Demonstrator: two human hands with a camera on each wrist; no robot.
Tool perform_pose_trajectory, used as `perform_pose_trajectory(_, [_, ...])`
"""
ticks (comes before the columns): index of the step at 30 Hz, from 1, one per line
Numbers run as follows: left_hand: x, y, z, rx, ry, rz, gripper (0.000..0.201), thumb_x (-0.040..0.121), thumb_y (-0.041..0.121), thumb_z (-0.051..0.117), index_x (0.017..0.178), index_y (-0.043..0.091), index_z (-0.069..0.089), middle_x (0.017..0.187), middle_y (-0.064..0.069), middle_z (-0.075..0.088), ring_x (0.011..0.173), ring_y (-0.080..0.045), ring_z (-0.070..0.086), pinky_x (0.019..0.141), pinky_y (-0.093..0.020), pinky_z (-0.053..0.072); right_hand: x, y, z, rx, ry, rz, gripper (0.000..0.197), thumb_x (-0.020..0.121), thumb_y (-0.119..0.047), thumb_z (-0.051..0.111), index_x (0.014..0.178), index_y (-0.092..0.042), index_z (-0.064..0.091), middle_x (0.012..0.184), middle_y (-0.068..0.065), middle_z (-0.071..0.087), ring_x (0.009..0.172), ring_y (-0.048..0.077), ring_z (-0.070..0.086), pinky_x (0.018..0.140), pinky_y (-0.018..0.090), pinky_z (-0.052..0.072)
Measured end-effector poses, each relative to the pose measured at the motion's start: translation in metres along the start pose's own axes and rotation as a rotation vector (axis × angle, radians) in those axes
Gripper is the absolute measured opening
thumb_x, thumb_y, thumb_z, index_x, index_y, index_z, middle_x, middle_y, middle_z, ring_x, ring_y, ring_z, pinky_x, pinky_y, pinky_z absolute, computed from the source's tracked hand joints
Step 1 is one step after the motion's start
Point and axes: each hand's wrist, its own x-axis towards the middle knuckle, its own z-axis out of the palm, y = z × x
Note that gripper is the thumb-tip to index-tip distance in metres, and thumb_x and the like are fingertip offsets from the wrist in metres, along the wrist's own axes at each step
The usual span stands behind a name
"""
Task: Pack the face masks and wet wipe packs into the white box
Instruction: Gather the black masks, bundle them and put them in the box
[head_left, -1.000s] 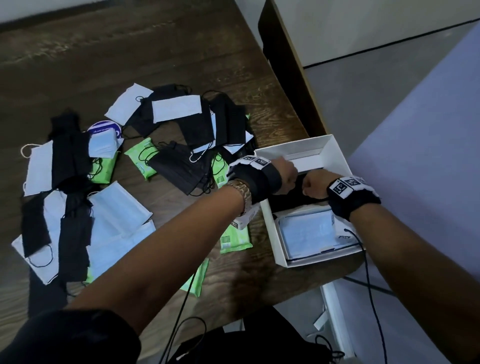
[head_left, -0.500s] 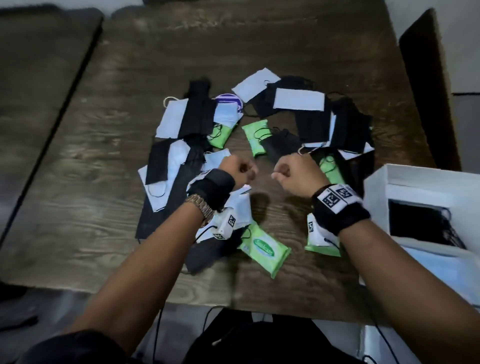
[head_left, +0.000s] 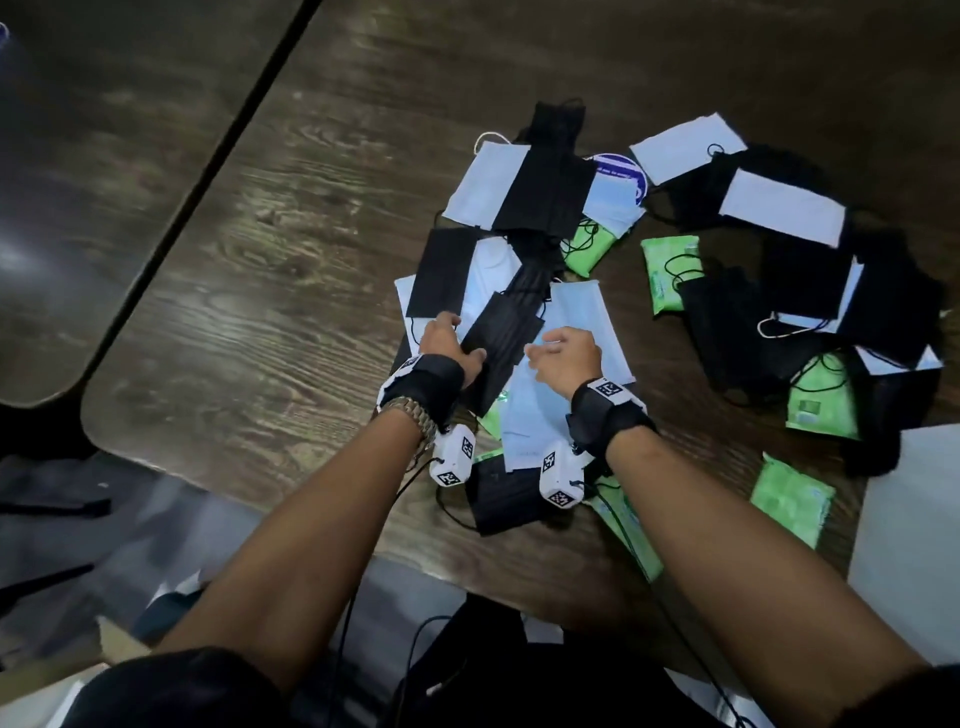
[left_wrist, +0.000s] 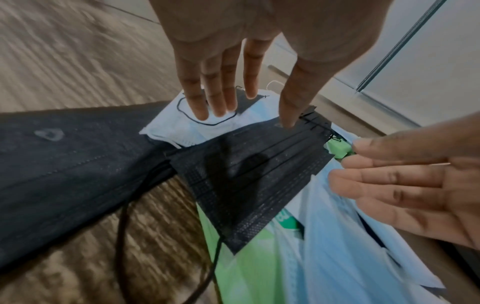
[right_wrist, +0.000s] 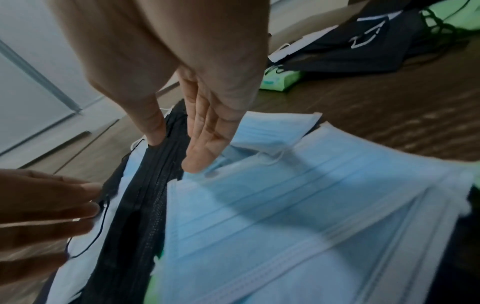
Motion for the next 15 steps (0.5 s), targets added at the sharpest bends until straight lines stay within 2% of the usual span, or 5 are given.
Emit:
perform_pose_trajectory(4, [0.015, 0.001, 0.012, -0.014, -0.06, -0.034, 0.056, 0.078, 0.029, 0.076, 0.123, 0.01, 0.047, 0.118, -0.011, 0.059, 0.109, -0.028, 0.057, 0.092, -0.031, 0.045, 0.008, -0.007, 0.008, 0.095, 0.008, 0.149, 0.039, 0.082, -0.025, 0.078, 0.113, -0.006, 0.062, 0.081, 0.009, 0.069, 0.073, 0.023, 0.068, 0.067, 0.035, 0.06])
perform_pose_trajectory(7, [0.021, -0.002, 0.019, 0.014, -0.052, -0.067, 0.055, 0.074, 0.036, 0.079, 0.114, 0.011, 0.051, 0.117, -0.01, 0.055, 0.11, -0.028, 0.055, 0.095, -0.034, 0.046, 0.018, -0.002, 0.014, 0.031, 0.001, 0.101, 0.027, 0.078, -0.03, 0.082, 0.094, -0.019, 0.063, 0.098, 0.003, 0.066, 0.088, 0.022, 0.065, 0.076, 0.037, 0.057])
perform_pose_trajectory(10, [0.027, -0.007, 0.022, -0.029, -0.015, -0.088, 0.054, 0.071, 0.036, 0.081, 0.109, 0.011, 0.052, 0.116, -0.009, 0.052, 0.106, -0.026, 0.055, 0.095, -0.035, 0.047, 0.024, 0.0, 0.016, 0.051, 0.005, 0.043, 0.015, 0.078, -0.022, 0.081, 0.079, -0.024, 0.067, 0.081, -0.002, 0.064, 0.077, 0.018, 0.063, 0.072, 0.033, 0.052])
perform_pose_trajectory(13, [0.029, -0.009, 0.017, -0.104, -0.032, -0.087, 0.034, 0.073, 0.03, 0.081, 0.089, 0.014, 0.057, 0.09, -0.004, 0.061, 0.085, -0.02, 0.058, 0.079, -0.029, 0.05, 0.022, -0.005, 0.013, 0.073, -0.023, -0.058, 0.004, 0.084, -0.013, 0.075, 0.082, -0.016, 0.073, 0.068, -0.004, 0.062, 0.055, 0.008, 0.051, 0.06, 0.024, 0.042])
perform_pose_trajectory(15, [0.027, -0.011, 0.009, -0.141, -0.048, -0.067, 0.031, 0.074, 0.03, 0.08, 0.071, 0.019, 0.051, 0.074, 0.001, 0.058, 0.072, -0.017, 0.054, 0.064, -0.024, 0.043, 0.024, -0.008, 0.012, 0.084, -0.017, -0.075, 0.007, 0.089, -0.015, 0.07, 0.084, -0.012, 0.074, 0.067, -0.003, 0.063, 0.051, 0.005, 0.05, 0.058, 0.02, 0.04])
